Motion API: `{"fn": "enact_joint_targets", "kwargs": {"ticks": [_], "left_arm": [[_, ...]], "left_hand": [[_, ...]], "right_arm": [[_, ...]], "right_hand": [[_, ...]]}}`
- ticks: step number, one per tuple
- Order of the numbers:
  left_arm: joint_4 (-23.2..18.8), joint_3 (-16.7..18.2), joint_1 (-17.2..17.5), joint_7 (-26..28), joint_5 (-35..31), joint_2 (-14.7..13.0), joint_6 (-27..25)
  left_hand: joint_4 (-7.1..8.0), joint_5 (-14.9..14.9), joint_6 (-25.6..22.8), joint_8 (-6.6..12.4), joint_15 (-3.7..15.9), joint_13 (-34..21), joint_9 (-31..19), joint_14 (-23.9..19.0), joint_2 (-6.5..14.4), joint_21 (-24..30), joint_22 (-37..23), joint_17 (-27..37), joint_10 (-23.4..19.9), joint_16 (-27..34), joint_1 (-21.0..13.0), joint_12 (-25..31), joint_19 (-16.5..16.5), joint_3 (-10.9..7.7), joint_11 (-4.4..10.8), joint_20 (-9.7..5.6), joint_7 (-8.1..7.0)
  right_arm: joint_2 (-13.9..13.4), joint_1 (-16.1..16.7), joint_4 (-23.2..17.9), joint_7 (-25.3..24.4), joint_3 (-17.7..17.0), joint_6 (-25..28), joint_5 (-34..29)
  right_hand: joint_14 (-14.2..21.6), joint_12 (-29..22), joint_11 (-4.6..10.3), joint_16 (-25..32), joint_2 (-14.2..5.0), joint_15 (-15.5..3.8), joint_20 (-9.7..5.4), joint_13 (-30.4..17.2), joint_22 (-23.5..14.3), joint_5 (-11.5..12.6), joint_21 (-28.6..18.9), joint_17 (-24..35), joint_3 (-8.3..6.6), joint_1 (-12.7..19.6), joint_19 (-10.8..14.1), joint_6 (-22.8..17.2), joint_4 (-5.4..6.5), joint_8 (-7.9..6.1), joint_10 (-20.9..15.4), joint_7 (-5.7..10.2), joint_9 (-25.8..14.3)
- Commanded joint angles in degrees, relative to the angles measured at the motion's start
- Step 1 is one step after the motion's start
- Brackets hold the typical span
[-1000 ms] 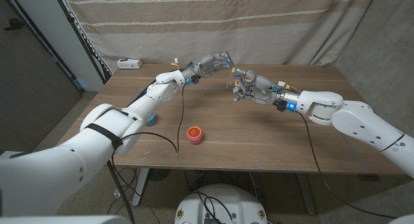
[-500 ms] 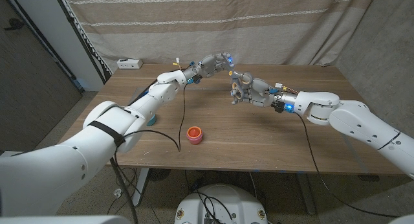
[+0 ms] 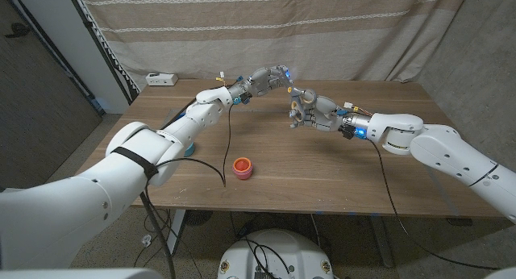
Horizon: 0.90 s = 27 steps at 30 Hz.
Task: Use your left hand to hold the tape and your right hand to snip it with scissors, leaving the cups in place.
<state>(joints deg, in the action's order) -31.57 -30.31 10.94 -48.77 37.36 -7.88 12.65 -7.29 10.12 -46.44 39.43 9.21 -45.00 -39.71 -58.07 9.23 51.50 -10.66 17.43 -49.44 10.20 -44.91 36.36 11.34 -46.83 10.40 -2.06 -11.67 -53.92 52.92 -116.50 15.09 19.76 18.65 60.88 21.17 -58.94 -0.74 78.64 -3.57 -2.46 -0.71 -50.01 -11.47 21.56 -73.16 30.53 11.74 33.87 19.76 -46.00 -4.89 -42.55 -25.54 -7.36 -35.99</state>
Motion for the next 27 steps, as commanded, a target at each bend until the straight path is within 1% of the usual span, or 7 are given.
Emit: {"fn": "enact_joint_targets", "kwargs": {"ticks": [1,5,9,12,18,20,27], "left_arm": [[2.33,0.71,-0.66,-1.45,0.39,0.79,0.84],[4.28,1.0,-1.41,-2.32,0.43,1.48,1.83],[5.62,1.34,-1.98,-3.07,0.46,2.02,2.61],[6.1,1.54,-2.18,-3.61,0.44,2.23,3.0],[4.99,1.91,-1.56,-3.97,0.63,1.98,2.56],[4.13,1.95,-1.14,-3.83,0.65,1.71,2.39],[2.36,1.91,-0.47,-3.45,0.71,1.0,1.77]], "left_hand": [[-0.35,0.04,-0.26,0.37,4.16,-0.18,-0.04,-0.8,0.63,0.42,-0.11,-0.45,-1.61,0.64,-0.23,6.47,0.12,-0.14,1.82,-4.63,0.01],[-0.44,0.03,-0.52,0.42,4.17,-0.03,0.18,-0.84,0.63,0.44,-0.1,-0.8,-1.64,0.68,-0.22,6.57,0.03,-0.17,1.8,-4.55,-0.13],[-0.49,0.04,-0.5,0.46,4.17,-0.12,0.26,-0.87,0.66,0.44,-0.1,-1.1,-1.82,0.78,-0.19,6.9,-0.17,-0.21,1.8,-4.3,-0.13],[-0.53,0.05,-0.6,0.57,4.19,-0.1,0.25,-0.94,0.67,0.5,-0.09,-1.28,-1.75,0.86,-0.18,7.02,-0.1,-0.24,1.8,-4.49,-0.28],[-0.61,0.05,-0.62,0.72,4.2,0.06,0.22,-1.0,0.7,0.54,-0.07,-1.63,-1.71,0.94,-0.21,7.21,-0.14,-0.32,1.78,-4.52,-0.32],[-0.65,0.04,-0.69,0.68,4.2,-0.03,0.4,-1.03,0.69,0.55,-0.07,-1.74,-1.83,0.97,-0.22,7.41,-0.21,-0.33,1.78,-4.48,-0.31],[-0.72,0.01,-0.81,0.86,4.22,0.22,0.51,-1.31,0.69,0.62,-0.05,-2.14,-1.85,1.12,-0.22,7.74,-0.25,-0.31,1.75,-4.57,-0.39]], "right_arm": [[-0.18,0.56,-0.12,-0.77,-0.62,0.21,0.6],[-0.26,0.71,-0.14,-0.83,-0.64,0.16,0.51],[-0.33,0.91,-0.21,-1.01,-0.72,-0.02,0.33],[-0.42,0.98,-0.19,-1.04,-0.79,-0.06,0.27],[0.01,1.0,0.71,-0.25,-0.83,0.2,1.51],[-0.27,1.16,0.12,-1.17,-0.71,-0.11,0.26],[-0.5,1.82,-0.34,-1.76,-1.41,-0.42,0.56]], "right_hand": [[-0.07,-28.76,-0.04,0.42,-0.31,-2.92,-0.24,-0.5,0.04,0.0,-0.51,0.12,-0.04,0.07,-0.09,-0.37,-0.2,0.13,-0.35,-0.42,-0.22],[0.0,-28.76,-0.22,0.43,-0.31,-2.98,-0.19,-0.44,0.05,-0.02,-0.6,-0.03,-0.05,0.04,-0.05,-0.22,-0.2,0.13,-0.42,-0.37,-0.47],[-0.03,-28.8,-0.09,0.51,-0.32,-2.89,-0.23,-0.52,0.06,-0.03,-0.66,-0.04,-0.07,0.05,-0.1,-0.4,-0.21,0.26,-0.34,-0.56,-0.29],[-0.01,-28.86,-0.19,0.49,-0.36,-2.85,-0.22,-0.56,0.07,-0.05,-0.72,-0.17,-0.08,0.01,-0.07,-0.21,-0.18,0.25,-0.39,-0.45,-0.52],[-0.16,-28.66,-0.21,0.74,-0.43,-2.93,-0.21,-0.2,0.09,-0.06,-0.86,-0.03,-0.17,0.13,-0.11,-0.41,-0.24,0.37,-0.48,-0.33,-0.48],[-0.18,-28.8,-0.11,0.74,-0.41,-2.96,-0.18,-0.42,0.09,-0.06,-0.87,-0.08,-0.17,0.16,-0.16,-0.34,-0.26,0.42,-0.42,-0.37,-0.5],[-0.13,-28.72,-0.17,0.75,-0.35,-2.81,-0.22,-0.2,0.1,-0.12,-0.97,-0.29,-0.1,-0.07,-0.27,-0.48,-0.17,0.53,-0.54,-0.38,-0.48]]}}
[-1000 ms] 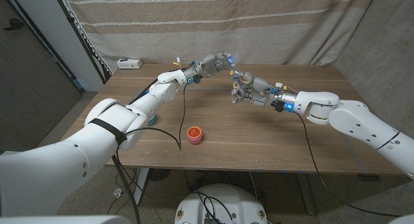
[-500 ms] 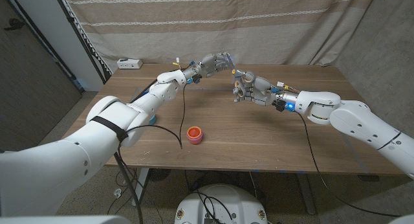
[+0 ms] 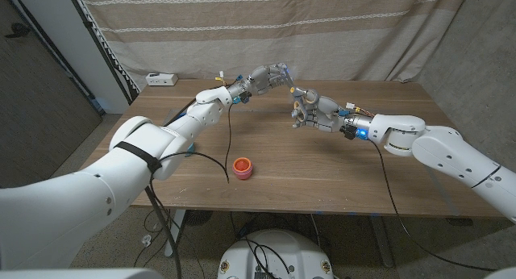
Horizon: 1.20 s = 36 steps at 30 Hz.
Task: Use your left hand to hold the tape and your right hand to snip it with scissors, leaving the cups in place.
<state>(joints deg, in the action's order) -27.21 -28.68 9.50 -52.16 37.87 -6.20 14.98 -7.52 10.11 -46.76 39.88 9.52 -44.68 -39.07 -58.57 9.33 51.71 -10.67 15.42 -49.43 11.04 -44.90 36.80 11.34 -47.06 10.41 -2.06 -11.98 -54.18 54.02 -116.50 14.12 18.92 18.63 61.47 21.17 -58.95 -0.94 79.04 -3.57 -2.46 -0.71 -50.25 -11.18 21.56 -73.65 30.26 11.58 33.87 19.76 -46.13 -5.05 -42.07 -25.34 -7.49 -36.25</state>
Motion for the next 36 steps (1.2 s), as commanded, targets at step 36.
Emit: {"fn": "enact_joint_targets", "kwargs": {"ticks": [36], "left_arm": [[1.27,0.74,-0.23,-0.04,0.02,0.37,1.01]], "left_hand": [[-0.51,0.01,-0.86,1.07,3.94,-0.06,0.45,-2.36,0.59,0.52,0.03,-0.12,-1.56,0.55,-0.25,8.93,-0.51,-0.12,1.63,-4.3,-0.26]], "right_arm": [[-0.46,0.66,0.82,0.63,-1.18,-0.69,0.51]], "right_hand": [[-0.33,-28.9,0.09,0.94,-0.3,-2.97,-0.24,-0.24,-0.14,-0.24,-1.08,-0.29,0.0,-0.16,-0.48,-0.35,-0.05,0.69,-0.52,-0.28,-0.5]]}}
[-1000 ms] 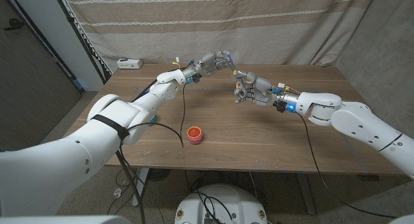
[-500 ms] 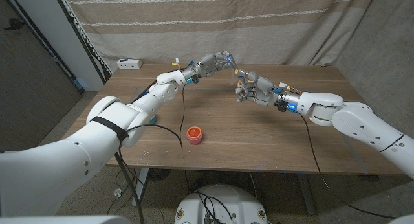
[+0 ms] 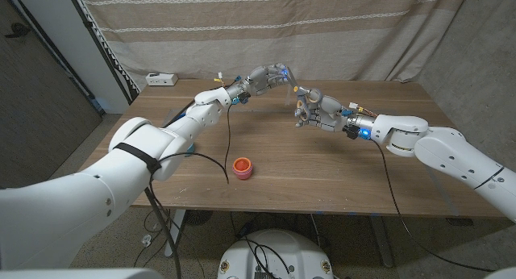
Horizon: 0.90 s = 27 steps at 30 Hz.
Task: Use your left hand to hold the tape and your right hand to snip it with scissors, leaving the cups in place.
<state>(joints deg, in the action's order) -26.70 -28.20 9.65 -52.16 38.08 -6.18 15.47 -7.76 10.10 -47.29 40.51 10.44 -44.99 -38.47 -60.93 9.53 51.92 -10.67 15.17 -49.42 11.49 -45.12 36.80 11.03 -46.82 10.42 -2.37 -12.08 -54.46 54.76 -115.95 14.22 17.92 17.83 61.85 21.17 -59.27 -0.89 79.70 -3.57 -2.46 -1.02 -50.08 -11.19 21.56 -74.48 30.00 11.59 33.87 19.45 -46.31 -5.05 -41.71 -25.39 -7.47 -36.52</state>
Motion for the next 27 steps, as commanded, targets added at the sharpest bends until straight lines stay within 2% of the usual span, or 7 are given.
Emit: {"fn": "enact_joint_targets", "kwargs": {"ticks": [1,17,27], "left_arm": [[0.85,0.27,-0.43,-0.09,-0.2,0.38,0.48],[2.0,0.71,-1.0,-1.19,-0.08,0.88,0.87],[4.35,1.0,-2.01,-2.26,-0.18,1.61,0.86]], "left_hand": [[-0.31,0.04,-0.47,0.4,3.01,0.06,0.04,0.05,0.37,0.33,0.03,0.12,-1.62,0.08,-0.05,9.08,-0.14,-0.43,1.64,-4.0,-0.12],[-0.24,0.07,-0.37,0.52,3.03,0.25,0.45,0.05,0.42,0.39,0.03,0.18,-1.27,0.16,0.05,9.45,-0.1,-0.63,1.62,-3.81,-0.19],[-0.19,0.05,-0.49,0.64,3.06,0.45,0.74,-0.16,0.37,0.36,0.05,0.28,-1.39,0.26,0.12,9.66,-0.13,-0.73,1.5,-3.77,-0.16]], "right_arm": [[-0.24,-0.05,0.21,0.36,-0.2,0.13,0.03],[-0.24,-0.7,0.54,0.13,0.04,0.87,-0.11],[-0.12,-0.91,0.92,-0.49,0.09,1.32,-0.13]], "right_hand": [[-0.42,-28.61,0.04,0.32,-0.33,-2.97,0.02,-0.44,-0.12,-0.24,-0.27,0.03,-0.02,-0.17,-0.14,-0.07,-0.05,0.35,-0.51,-0.21,-0.28],[-0.29,-28.49,-0.12,0.43,-0.34,-2.89,0.01,-0.18,-0.1,-0.28,-0.51,-0.35,-0.06,-0.17,-0.16,-0.44,-0.08,0.56,-0.53,-0.13,-0.21],[-0.41,-28.53,-0.05,0.61,-0.38,-2.91,0.08,-0.18,-0.08,-0.28,-0.64,-0.32,-0.11,-0.14,-0.22,-0.59,-0.1,0.64,-0.59,-0.24,-0.31]]}}
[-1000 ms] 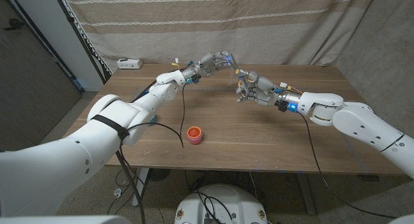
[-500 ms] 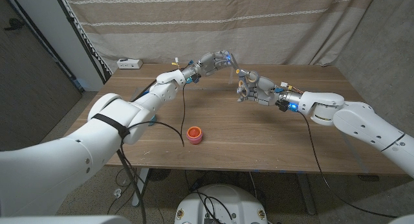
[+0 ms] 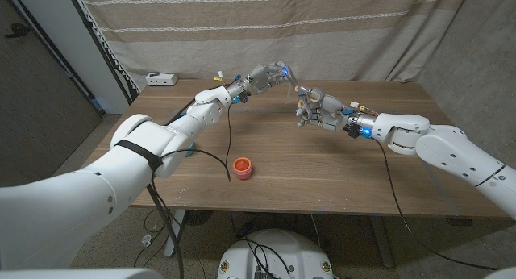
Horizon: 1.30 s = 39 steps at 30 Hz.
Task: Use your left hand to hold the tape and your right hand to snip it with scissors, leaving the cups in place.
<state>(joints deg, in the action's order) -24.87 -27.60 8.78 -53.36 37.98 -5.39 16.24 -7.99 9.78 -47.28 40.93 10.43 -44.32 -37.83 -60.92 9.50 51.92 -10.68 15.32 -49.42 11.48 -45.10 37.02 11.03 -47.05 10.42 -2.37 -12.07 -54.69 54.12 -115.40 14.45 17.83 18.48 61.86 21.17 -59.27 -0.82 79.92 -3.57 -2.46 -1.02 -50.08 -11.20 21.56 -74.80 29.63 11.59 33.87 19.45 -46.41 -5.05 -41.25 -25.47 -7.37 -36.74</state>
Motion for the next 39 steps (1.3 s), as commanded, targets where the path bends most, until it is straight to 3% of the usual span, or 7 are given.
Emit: {"fn": "enact_joint_targets", "kwargs": {"ticks": [1,20,27,39], "left_arm": [[2.76,0.44,-1.26,-1.24,-0.12,0.87,0.01],[3.68,1.7,-1.51,-1.14,-0.52,1.01,0.07],[3.62,2.54,-1.26,0.0,-0.08,1.45,0.82],[3.96,2.92,-1.29,0.3,0.05,1.92,0.18]], "left_hand": [[0.05,0.38,-0.56,0.26,3.07,-0.23,0.09,-0.17,0.4,0.36,0.05,0.13,-1.37,0.26,0.1,9.44,-0.15,-0.52,1.49,-3.75,-0.16],[-0.33,0.47,-0.34,0.58,3.19,-0.93,-0.02,-1.68,0.48,0.3,0.0,1.46,-0.44,1.07,-0.45,9.5,-0.59,-0.99,1.51,-3.47,-0.15],[-0.1,0.5,-0.54,0.68,3.09,-0.68,0.27,3.03,0.23,0.22,0.03,0.85,-0.63,-0.87,-0.24,9.5,-0.82,-1.29,1.48,-4.88,-0.2],[-0.11,0.45,-0.97,0.77,3.1,1.26,0.99,6.42,0.23,-0.25,0.27,-0.52,-1.25,-0.76,0.03,9.15,-1.09,-1.22,1.52,-5.35,0.09]], "right_arm": [[0.11,-0.26,0.42,-0.68,0.19,0.56,-0.28],[0.13,-0.34,0.93,-0.78,-0.12,0.65,-0.21],[0.25,-0.77,0.76,0.6,0.5,0.92,-0.07],[0.14,-1.65,0.46,3.22,1.63,1.39,-0.08]], "right_hand": [[-0.42,-28.58,-0.02,0.38,-0.38,-2.92,0.06,-0.27,-0.08,-0.29,-0.34,0.02,-0.11,-0.16,-0.19,-0.37,-0.09,0.19,-0.49,-0.29,-0.2],[-0.64,-28.54,0.07,0.65,-0.41,-2.98,0.04,-0.24,-0.04,-0.35,-0.62,-0.11,-0.14,-0.27,-0.29,-0.47,-0.06,0.4,-0.47,-0.28,-0.51],[-0.76,-28.4,-0.2,0.71,-0.39,-2.67,0.18,0.03,-0.03,-0.41,-0.69,-0.16,-0.12,-0.38,-0.39,-0.19,-0.02,1.14,-0.5,-0.48,0.24],[-0.72,-28.6,-0.29,0.62,-0.35,-2.5,0.26,-0.32,-0.01,-0.42,-0.78,-0.57,-0.14,-0.32,-0.42,-0.25,-0.08,1.72,-0.29,-0.5,0.92]]}}
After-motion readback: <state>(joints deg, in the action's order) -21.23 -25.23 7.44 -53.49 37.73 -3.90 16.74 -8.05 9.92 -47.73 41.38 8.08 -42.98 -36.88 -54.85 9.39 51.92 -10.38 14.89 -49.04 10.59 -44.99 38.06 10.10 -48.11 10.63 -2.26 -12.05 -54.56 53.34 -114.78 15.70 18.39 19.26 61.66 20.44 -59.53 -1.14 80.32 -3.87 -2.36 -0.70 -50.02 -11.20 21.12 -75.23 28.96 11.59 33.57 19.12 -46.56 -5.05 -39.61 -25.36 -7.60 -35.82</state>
